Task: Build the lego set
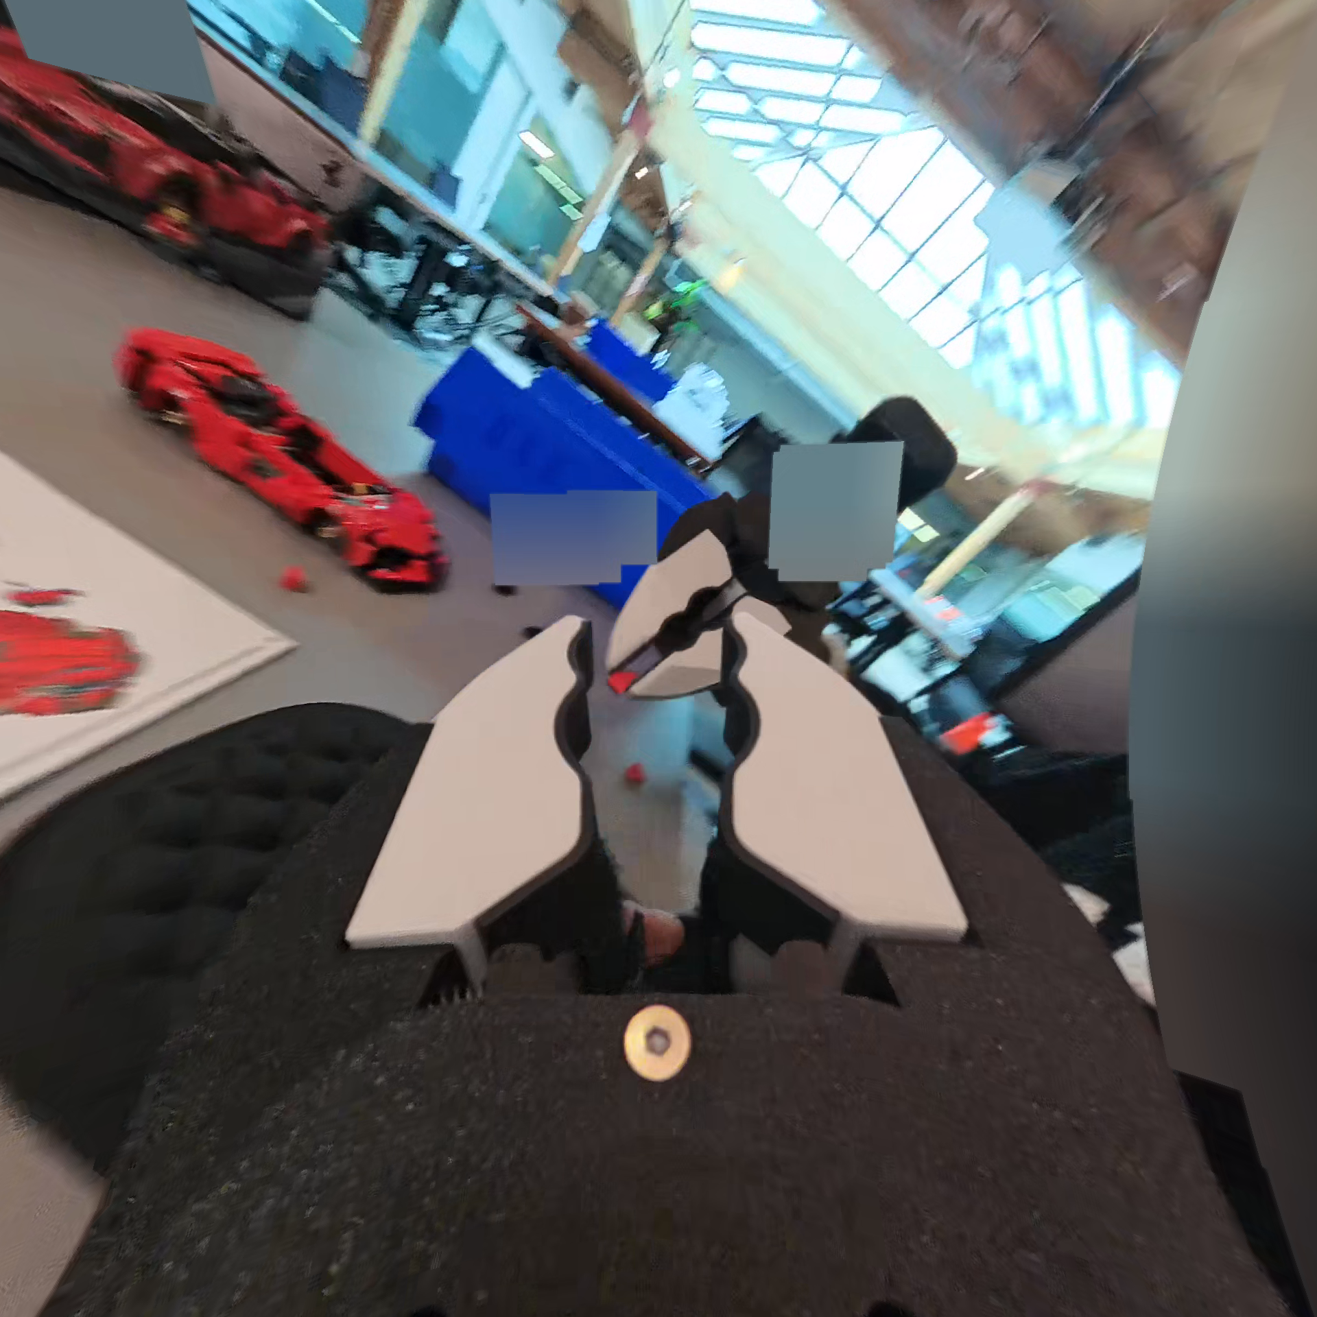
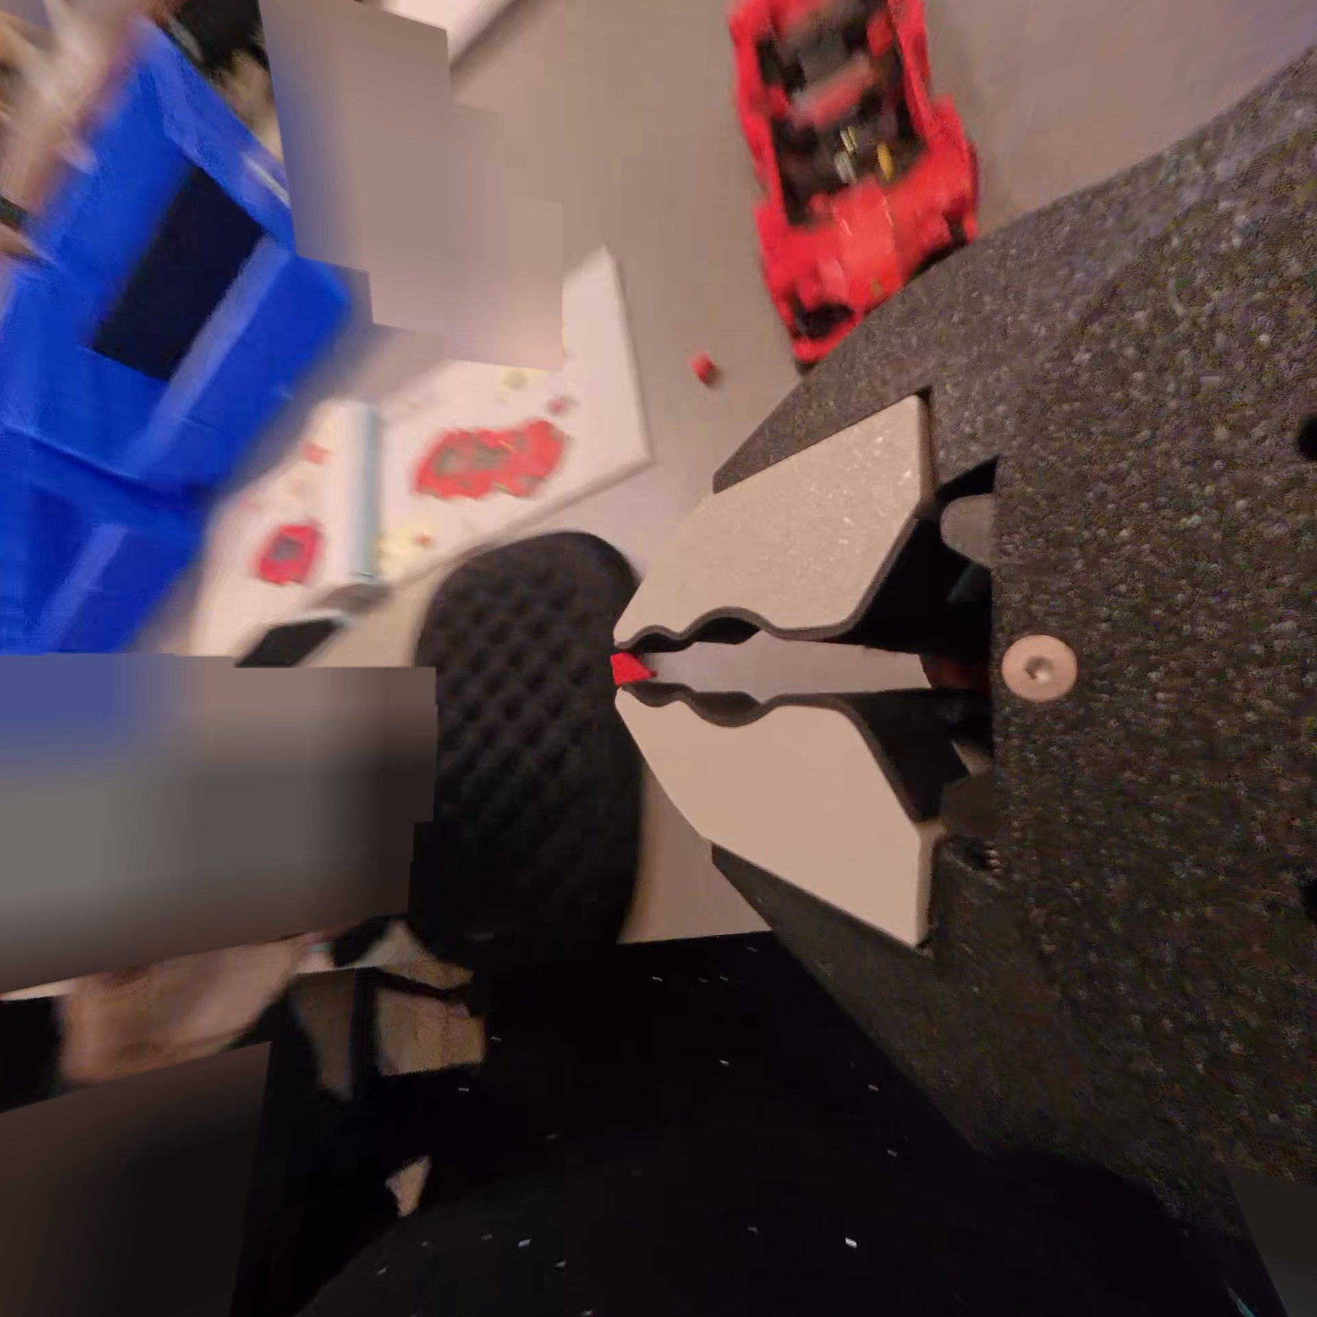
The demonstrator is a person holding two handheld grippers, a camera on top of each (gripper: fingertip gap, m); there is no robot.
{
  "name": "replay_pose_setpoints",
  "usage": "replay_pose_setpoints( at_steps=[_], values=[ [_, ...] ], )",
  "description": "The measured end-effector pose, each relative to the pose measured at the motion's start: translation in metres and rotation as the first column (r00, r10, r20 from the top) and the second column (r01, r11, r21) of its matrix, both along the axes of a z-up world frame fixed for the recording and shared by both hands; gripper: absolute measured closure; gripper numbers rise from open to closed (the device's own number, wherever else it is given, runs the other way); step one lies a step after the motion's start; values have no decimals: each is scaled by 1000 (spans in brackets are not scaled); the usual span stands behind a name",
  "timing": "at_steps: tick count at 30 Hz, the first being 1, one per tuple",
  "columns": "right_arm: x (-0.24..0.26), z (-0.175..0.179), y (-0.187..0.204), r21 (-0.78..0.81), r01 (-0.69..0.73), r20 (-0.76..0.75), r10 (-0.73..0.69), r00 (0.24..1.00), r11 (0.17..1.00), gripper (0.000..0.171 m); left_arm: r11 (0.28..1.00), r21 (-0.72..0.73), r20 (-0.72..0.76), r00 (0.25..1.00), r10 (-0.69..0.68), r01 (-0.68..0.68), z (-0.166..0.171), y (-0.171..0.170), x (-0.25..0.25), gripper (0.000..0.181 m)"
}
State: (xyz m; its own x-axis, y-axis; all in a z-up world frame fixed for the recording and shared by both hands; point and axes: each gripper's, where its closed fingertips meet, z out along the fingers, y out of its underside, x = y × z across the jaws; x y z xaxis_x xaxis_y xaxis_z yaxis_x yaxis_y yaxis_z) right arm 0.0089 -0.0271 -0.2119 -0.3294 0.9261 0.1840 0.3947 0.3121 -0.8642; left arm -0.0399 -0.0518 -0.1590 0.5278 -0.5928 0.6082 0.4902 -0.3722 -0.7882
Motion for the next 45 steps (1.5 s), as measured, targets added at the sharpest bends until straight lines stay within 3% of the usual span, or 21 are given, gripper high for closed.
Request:
replay_pose_setpoints(
  at_steps=[3, 7, 23, 27, 31, 36, 42, 45],
  values=[
    [6, -47, 7, -47, 0, 198, 9, 980, 999, 164, 997, 22, -237, 968, 81, -78, -13, 1, -10, 149],
    [10, -69, 8, -63, -16, 319, 36, 947, 998, 163, 993, 48, -420, 900, 118, -108, -24, -1, -15, 149],
    [17, -64, 16, -48, -29, 412, 46, 910, 998, 150, 994, 59, -477, 872, 112, -96, -34, -1, -12, 153],
    [47, -49, 2, -64, -109, 419, 126, 899, 992, 151, 994, 88, -508, 855, 107, -72, -34, -5, -7, 155],
    [70, -57, -4, -22, -97, 455, 96, 885, 995, 151, 995, 101, -551, 832, 63, -9, -39, -8, 6, 156],
    [68, -68, -4, 28, -90, 431, 69, 900, 996, 150, 991, 124, -633, 774, 34, 58, -44, -13, 19, 157],
    [64, -69, -9, -83, -83, 407, 110, 907, 993, 163, 958, 205, -683, 731, -7, 200, -34, -28, 43, 158],
    [54, -48, -19, -284, -48, 310, 139, 940, 958, 163, 908, 300, -801, 594, 74, 292, -37, -29, 55, 158]
  ],
)
